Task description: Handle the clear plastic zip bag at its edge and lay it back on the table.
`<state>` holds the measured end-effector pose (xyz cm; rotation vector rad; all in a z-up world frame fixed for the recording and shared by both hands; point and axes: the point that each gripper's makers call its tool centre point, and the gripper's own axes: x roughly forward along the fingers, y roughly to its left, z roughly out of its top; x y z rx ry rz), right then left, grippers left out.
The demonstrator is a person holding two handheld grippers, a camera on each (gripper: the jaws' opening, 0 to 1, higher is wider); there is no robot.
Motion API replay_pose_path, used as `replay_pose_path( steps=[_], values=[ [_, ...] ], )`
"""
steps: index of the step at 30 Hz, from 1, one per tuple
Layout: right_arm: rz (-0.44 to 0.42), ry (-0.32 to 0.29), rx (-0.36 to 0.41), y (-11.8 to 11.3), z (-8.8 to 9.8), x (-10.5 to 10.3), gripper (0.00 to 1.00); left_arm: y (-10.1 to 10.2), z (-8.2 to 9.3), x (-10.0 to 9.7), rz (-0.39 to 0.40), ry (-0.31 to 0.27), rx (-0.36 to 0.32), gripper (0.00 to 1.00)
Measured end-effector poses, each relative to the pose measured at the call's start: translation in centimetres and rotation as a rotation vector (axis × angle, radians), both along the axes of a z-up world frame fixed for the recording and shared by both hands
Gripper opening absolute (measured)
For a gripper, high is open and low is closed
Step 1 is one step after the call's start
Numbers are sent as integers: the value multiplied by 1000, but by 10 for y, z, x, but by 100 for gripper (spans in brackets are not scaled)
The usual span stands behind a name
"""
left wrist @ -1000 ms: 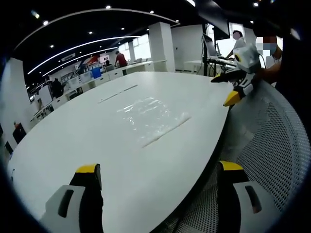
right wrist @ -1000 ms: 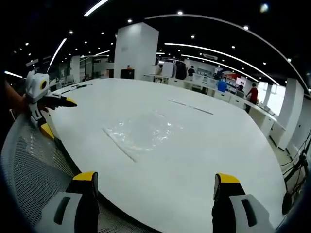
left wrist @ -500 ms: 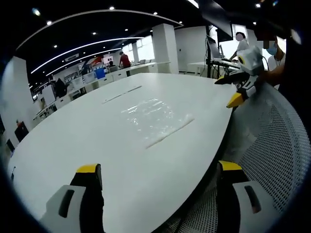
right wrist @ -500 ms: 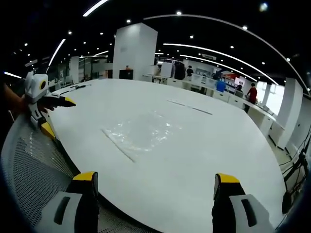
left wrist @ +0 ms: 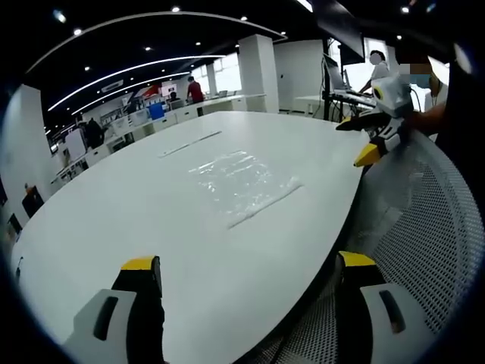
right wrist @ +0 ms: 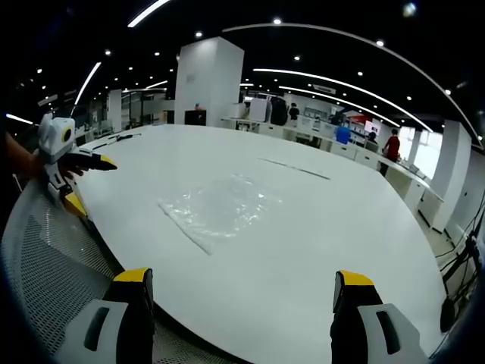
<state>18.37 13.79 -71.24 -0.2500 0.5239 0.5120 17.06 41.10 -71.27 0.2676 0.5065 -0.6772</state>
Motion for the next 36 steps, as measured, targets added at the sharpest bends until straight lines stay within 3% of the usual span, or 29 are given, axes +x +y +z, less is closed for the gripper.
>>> replay_pose_path(
  steps=[8, 30, 34, 36],
  values=[
    [5, 0, 1, 1, 0, 0, 100, 3, 0, 2, 20, 3, -6, 97],
    [-6, -12, 18, 1, 4, 0, 99, -5, -1, -3, -16, 21, 14, 99],
    [-3, -8, 17, 2, 4, 0, 99, -9, -1, -7, -41, 44, 18, 88],
    [-1, -6, 17, 2, 4, -1, 99, -12, 1, -7, -54, 32, 28, 91]
  ],
)
